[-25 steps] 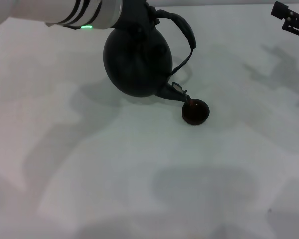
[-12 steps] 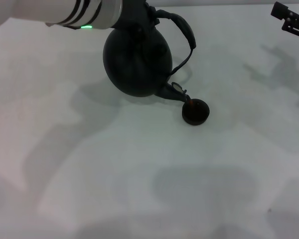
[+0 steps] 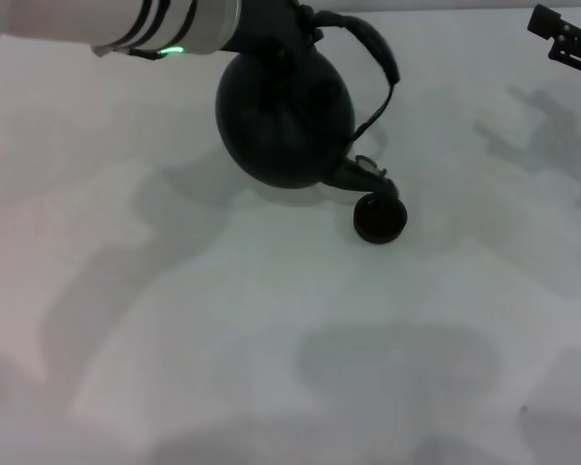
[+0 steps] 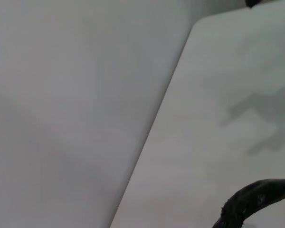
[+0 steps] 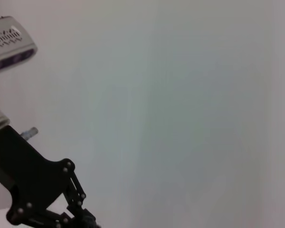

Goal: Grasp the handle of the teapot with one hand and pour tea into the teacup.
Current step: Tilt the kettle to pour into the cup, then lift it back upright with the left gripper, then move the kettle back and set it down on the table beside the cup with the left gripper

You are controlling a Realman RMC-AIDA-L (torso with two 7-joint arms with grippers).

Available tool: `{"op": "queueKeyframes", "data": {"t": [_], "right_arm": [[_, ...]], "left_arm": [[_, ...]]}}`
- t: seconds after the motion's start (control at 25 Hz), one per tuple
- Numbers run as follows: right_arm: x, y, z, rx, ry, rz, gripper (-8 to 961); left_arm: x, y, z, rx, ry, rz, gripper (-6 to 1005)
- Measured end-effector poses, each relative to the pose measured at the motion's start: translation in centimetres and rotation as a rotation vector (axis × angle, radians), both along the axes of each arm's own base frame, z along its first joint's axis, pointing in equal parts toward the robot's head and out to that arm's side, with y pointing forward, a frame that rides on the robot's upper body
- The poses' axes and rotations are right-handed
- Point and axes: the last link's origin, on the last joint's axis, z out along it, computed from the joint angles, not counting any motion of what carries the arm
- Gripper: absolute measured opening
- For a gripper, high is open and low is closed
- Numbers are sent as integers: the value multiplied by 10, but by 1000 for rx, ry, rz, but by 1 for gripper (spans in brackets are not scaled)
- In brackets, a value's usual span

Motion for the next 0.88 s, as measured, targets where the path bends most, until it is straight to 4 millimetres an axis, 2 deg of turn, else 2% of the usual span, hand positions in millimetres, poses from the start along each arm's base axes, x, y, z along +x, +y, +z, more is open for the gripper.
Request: {"op": "queueKeyframes", "data": {"t": [0.32, 0.52, 0.56, 0.88], "right_arm": [[2, 1, -1, 1, -6, -13, 825], [4, 1, -1, 3, -10, -24, 825], [4, 1, -1, 3, -10, -26, 825], [5, 2, -2, 1, -10, -37, 825]], "left_arm": [[-7, -3, 23, 24, -139, 41, 141], [-19, -4, 51, 57, -237, 28, 139], [-24, -5, 60, 62, -260, 19, 139], [-55, -16, 91, 95, -370, 8, 137]]}}
